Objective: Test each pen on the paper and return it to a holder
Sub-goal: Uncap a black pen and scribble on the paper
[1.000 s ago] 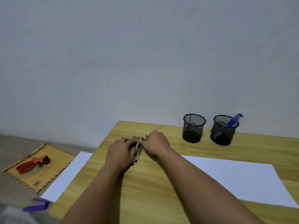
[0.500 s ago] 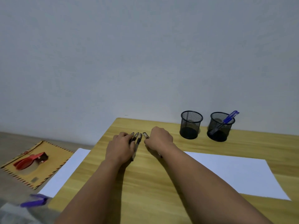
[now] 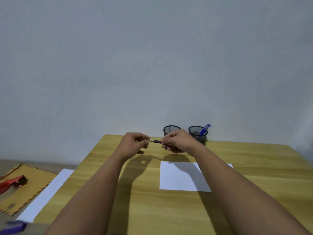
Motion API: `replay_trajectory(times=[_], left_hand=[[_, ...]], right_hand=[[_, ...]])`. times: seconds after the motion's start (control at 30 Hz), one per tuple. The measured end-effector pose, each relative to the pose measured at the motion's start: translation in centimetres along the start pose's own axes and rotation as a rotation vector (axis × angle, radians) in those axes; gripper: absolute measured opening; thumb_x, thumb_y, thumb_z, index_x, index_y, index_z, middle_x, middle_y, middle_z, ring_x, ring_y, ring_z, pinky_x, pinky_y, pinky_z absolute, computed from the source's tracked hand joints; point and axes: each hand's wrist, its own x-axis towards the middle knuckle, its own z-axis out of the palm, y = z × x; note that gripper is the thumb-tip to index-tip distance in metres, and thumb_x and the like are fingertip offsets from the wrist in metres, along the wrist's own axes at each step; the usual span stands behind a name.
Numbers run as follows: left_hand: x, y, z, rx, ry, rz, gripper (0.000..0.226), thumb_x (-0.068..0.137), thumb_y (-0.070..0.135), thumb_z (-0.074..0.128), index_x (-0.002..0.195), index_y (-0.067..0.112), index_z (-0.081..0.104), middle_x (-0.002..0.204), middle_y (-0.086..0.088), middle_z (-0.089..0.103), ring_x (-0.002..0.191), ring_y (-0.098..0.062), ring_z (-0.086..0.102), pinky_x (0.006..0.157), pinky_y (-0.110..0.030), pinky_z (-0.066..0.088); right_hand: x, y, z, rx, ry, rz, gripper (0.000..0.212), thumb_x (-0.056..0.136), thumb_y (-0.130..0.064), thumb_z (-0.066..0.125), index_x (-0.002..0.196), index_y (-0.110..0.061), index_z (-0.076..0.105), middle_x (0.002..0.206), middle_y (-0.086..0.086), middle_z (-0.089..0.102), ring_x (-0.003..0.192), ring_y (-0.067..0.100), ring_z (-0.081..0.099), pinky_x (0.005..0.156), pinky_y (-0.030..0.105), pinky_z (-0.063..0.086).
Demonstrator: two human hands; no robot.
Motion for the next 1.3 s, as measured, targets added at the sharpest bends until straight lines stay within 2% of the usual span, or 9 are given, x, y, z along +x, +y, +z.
replay_trajectory(times=[0.23, 0.33, 0.43, 0.67, 0.93, 1.03, 1.13, 1.23, 1.3], left_hand=[[0.0, 2.8, 3.6, -0.011, -0.095, 0.02, 0.008, 0.096, 0.01, 0.068, 0.1, 0.006, 0.073, 0.087, -0.012, 0.072, 0.08, -0.015, 0.073, 0.067, -0.033, 0.063], [0.0, 3.3, 5.1, 0.013, -0.122, 0.022, 0.008, 0.096, 0.011, 0.067, 0.1, 0.005, 0.071, 0.09, -0.012, 0.073, 0.084, -0.019, 0.074, 0.067, -0.033, 0.063], [-0.1, 3.4, 6.6, 0.001, -0.15, 0.018, 0.005, 0.095, 0.012, 0.07, 0.094, 0.007, 0.071, 0.092, -0.014, 0.076, 0.081, -0.018, 0.075, 0.069, -0.035, 0.062], [-0.2, 4.3, 9.2, -0.05, -0.226, -0.015, 0.015, 0.094, 0.019, 0.072, 0.095, 0.004, 0.076, 0.078, -0.006, 0.072, 0.063, -0.013, 0.065, 0.066, -0.032, 0.062], [-0.9, 5.1, 9.7, -0.074, -0.359, -0.06, 0.029, 0.102, 0.025, 0.062, 0.096, -0.002, 0.072, 0.068, -0.007, 0.068, 0.057, -0.011, 0.061, 0.066, -0.033, 0.063], [-0.8, 5.6, 9.6, -0.127, -0.386, -0.092, 0.029, 0.102, 0.024, 0.061, 0.098, -0.002, 0.071, 0.066, -0.005, 0.065, 0.056, -0.011, 0.06, 0.061, -0.029, 0.061], [-0.1, 6.1, 9.3, -0.15, -0.411, -0.126, 0.026, 0.102, 0.024, 0.061, 0.098, 0.0, 0.071, 0.065, -0.003, 0.064, 0.056, -0.009, 0.059, 0.059, -0.025, 0.058], [0.1, 4.6, 6.6, -0.072, -0.481, -0.227, 0.024, 0.099, 0.025, 0.066, 0.095, 0.002, 0.072, 0.068, -0.004, 0.065, 0.058, -0.01, 0.061, 0.062, -0.024, 0.058], [-0.3, 1.7, 3.6, -0.039, -0.415, -0.32, 0.023, 0.097, 0.024, 0.068, 0.094, 0.001, 0.073, 0.072, -0.007, 0.066, 0.059, -0.011, 0.062, 0.06, -0.025, 0.057]], right_hand=[[-3.6, 1.5, -5.0, 0.414, -0.035, 0.126, 0.016, 0.095, -0.021, 0.077, 0.107, -0.01, 0.08, 0.108, 0.012, 0.083, 0.069, 0.012, 0.071, 0.067, 0.027, 0.061], [-4.3, 2.8, -5.4, 0.56, 0.041, 0.088, 0.02, 0.1, -0.023, 0.073, 0.109, -0.007, 0.081, 0.102, 0.014, 0.083, 0.07, 0.015, 0.074, 0.065, 0.029, 0.065], [-4.4, 3.8, -4.9, 0.531, 0.185, 0.027, 0.017, 0.102, -0.025, 0.072, 0.1, -0.009, 0.079, 0.087, 0.007, 0.081, 0.062, 0.011, 0.071, 0.06, 0.027, 0.064], [-3.8, 4.6, -3.3, 0.461, 0.336, -0.027, 0.027, 0.107, -0.036, 0.066, 0.099, -0.014, 0.078, 0.065, -0.005, 0.066, 0.05, 0.008, 0.059, 0.05, 0.023, 0.05], [-2.3, 4.7, -2.0, 0.519, 0.482, -0.102, 0.036, 0.111, -0.025, 0.056, 0.08, -0.01, 0.064, 0.055, 0.0, 0.043, 0.039, 0.009, 0.034, 0.04, 0.02, 0.028], [-1.5, 4.1, -1.8, 0.534, 0.546, -0.09, 0.038, 0.11, -0.024, 0.056, 0.074, -0.011, 0.061, 0.056, 0.001, 0.039, 0.039, 0.009, 0.034, 0.043, 0.023, 0.028], [-0.7, 3.0, -1.2, 0.462, 0.653, -0.08, 0.042, 0.108, -0.026, 0.056, 0.067, -0.016, 0.061, 0.059, 0.0, 0.049, 0.053, 0.016, 0.044, 0.059, 0.03, 0.034], [-0.5, 2.7, -4.9, 0.767, 0.883, 0.028, 0.039, 0.107, -0.023, 0.05, 0.07, -0.015, 0.057, 0.06, 0.002, 0.048, 0.038, 0.014, 0.039, 0.044, 0.022, 0.029], [-1.2, 3.4, -9.6, 0.804, 0.954, 0.068, 0.034, 0.106, -0.022, 0.047, 0.074, -0.015, 0.057, 0.062, 0.003, 0.045, 0.031, 0.011, 0.031, 0.038, 0.016, 0.022]])
